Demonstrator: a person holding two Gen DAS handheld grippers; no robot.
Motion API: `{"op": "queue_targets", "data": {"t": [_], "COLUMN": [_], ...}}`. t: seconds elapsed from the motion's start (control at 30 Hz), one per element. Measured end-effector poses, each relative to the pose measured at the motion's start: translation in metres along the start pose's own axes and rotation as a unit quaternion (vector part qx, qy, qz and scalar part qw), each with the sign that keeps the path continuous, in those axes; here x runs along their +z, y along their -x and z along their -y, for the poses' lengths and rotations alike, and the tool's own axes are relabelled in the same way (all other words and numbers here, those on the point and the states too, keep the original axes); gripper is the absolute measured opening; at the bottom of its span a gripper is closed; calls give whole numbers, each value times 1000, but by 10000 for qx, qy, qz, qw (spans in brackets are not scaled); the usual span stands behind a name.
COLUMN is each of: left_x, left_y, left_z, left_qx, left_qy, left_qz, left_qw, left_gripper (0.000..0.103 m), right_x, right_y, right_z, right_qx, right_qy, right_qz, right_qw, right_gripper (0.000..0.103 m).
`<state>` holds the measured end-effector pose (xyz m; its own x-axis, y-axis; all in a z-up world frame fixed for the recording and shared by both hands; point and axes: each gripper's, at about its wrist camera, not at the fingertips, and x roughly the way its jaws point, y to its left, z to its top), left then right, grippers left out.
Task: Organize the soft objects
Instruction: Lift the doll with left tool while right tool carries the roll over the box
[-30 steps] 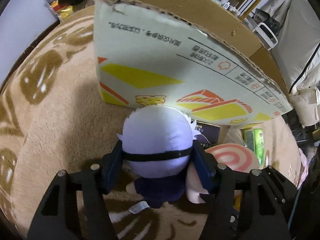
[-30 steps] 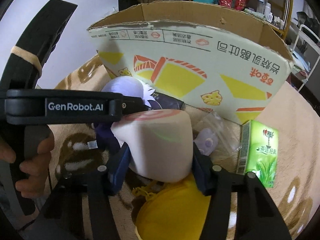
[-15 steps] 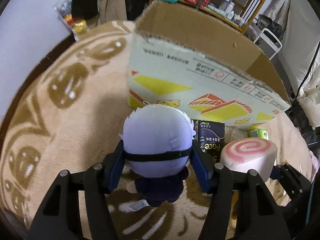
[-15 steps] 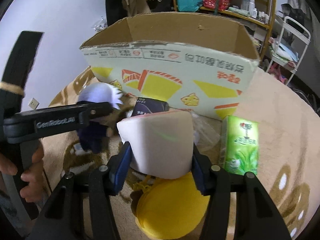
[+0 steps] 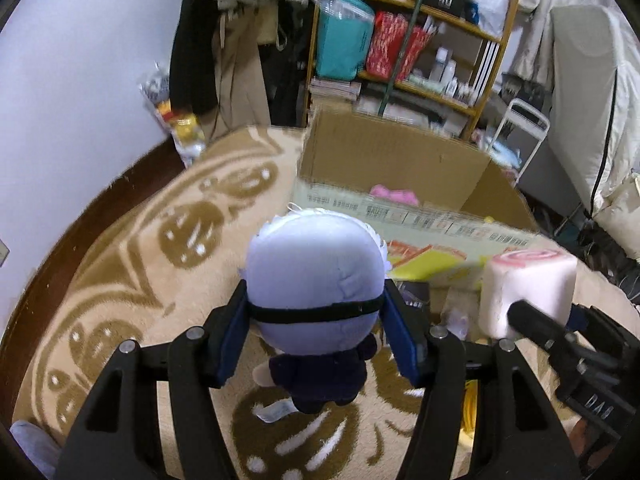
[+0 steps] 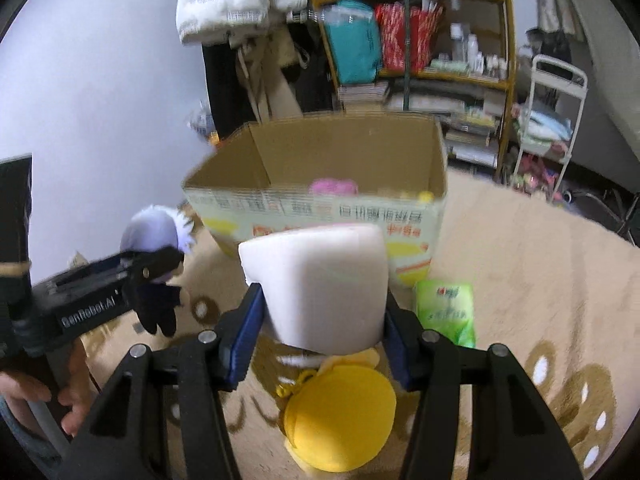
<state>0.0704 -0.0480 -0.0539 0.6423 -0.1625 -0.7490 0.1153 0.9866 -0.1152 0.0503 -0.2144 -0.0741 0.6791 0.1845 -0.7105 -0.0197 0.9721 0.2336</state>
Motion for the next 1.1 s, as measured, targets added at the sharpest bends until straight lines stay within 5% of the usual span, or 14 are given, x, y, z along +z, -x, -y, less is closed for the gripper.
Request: {"op": "queue_targets", "data": {"t": [0.33, 0.67, 1.1], "left_x": [9, 21, 69], "left_y": [47, 56, 51], "left_z": [-1, -2, 28], "left_qx": [-75, 76, 206], "left_qy": [38, 91, -734], "left_qz": [1179, 1701, 2221], "left_qw": [9930, 9854, 9720], "left_gripper": [61, 61, 61], "right_x": [18, 40, 98], "right_y": [41, 44, 37], "right_z": [1, -1, -16], "right_qx": [116, 120, -254], "right_qy": [-131, -55, 699], "right_qz": [661, 875, 1152], "right_qw": [9977, 9961, 9906], "right_gripper": [58, 58, 58]}}
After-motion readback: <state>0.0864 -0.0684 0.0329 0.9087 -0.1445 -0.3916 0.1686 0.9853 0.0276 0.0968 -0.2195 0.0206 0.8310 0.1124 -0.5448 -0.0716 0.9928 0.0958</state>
